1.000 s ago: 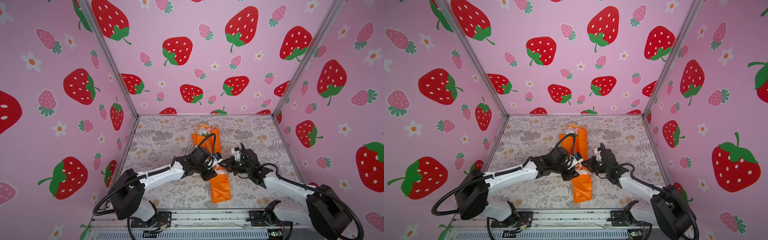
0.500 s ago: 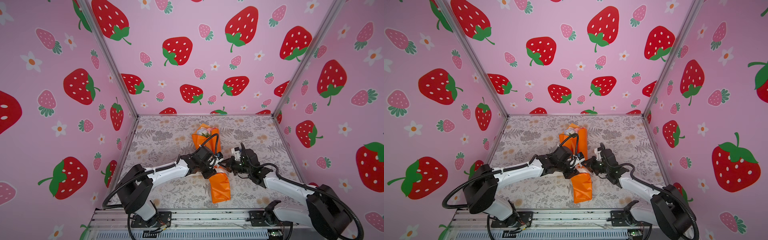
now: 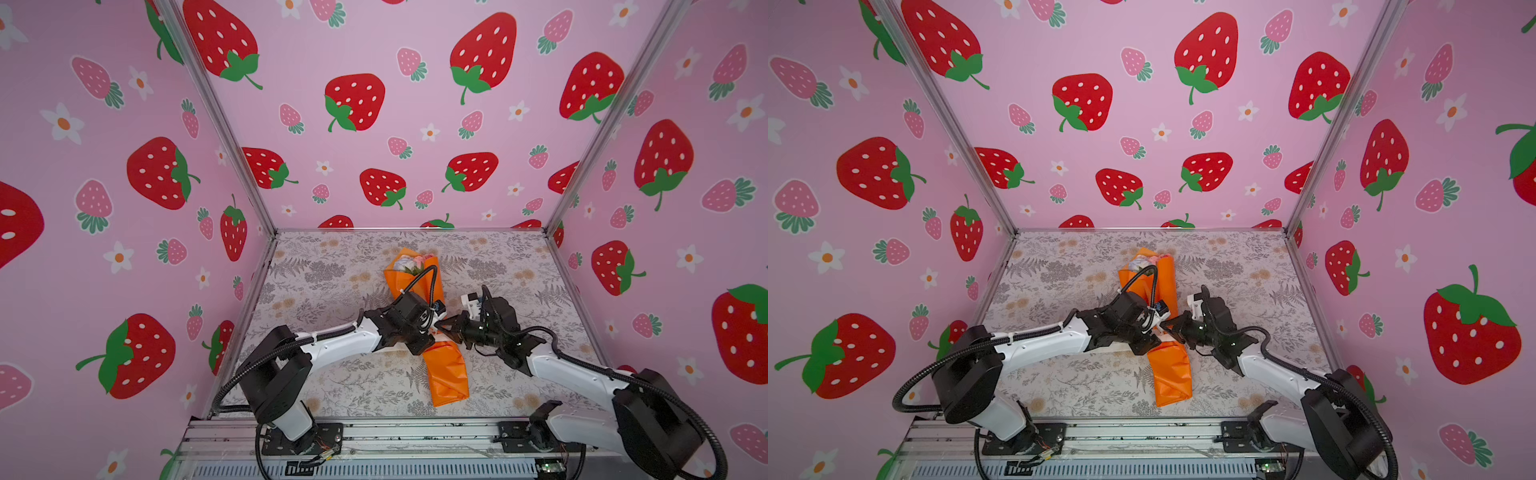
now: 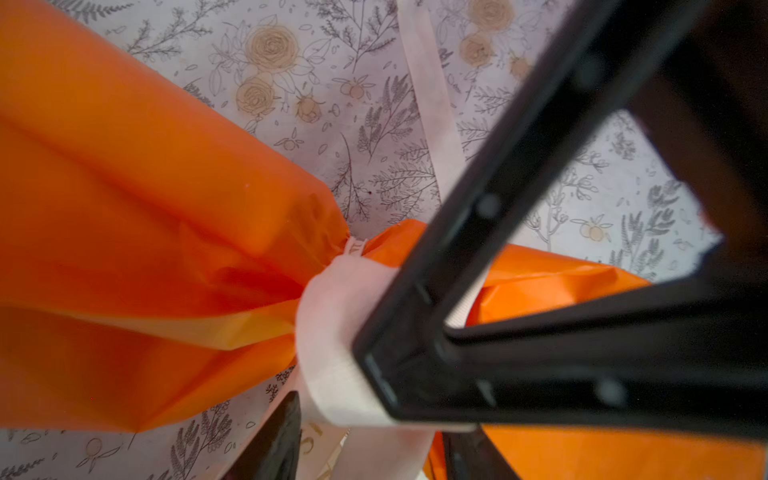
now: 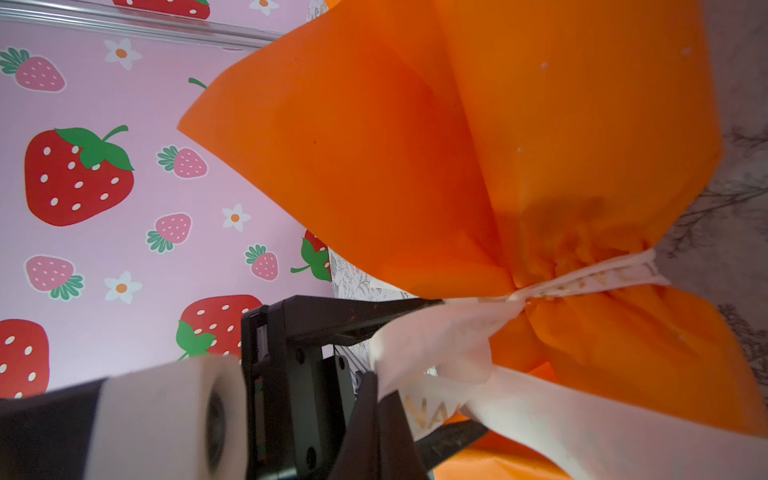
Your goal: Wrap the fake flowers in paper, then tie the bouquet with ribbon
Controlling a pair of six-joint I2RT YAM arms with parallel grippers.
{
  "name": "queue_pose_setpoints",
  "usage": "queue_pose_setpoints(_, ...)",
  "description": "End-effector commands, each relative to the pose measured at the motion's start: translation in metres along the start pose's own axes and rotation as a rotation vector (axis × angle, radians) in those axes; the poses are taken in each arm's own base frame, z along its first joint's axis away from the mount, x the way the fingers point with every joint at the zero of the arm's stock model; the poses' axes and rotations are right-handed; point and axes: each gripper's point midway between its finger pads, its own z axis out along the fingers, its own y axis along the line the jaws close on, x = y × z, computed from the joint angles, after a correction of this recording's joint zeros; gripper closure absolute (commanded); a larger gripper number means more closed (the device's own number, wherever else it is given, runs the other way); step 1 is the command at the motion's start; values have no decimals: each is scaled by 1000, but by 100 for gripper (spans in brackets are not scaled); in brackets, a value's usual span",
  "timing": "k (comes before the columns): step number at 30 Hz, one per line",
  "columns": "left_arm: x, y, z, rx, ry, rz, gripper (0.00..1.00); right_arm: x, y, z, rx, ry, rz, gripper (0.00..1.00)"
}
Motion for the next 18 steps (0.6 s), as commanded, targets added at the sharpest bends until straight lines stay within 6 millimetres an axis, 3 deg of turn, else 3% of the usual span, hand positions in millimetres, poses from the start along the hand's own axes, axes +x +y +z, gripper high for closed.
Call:
queue_pose_setpoints(1,-25,12,-5,-66,-79,-25,47,3,9,-3,-39,3,2,100)
queue_pose_setpoints(11,-21,7,-5,-38,-100,-45,64,8,-1,-9,-12,2,21,100)
queue_pose_setpoints(18,-26,-10,-18,44,-147,-38,63,14,-29,-20,134,1,-5,100)
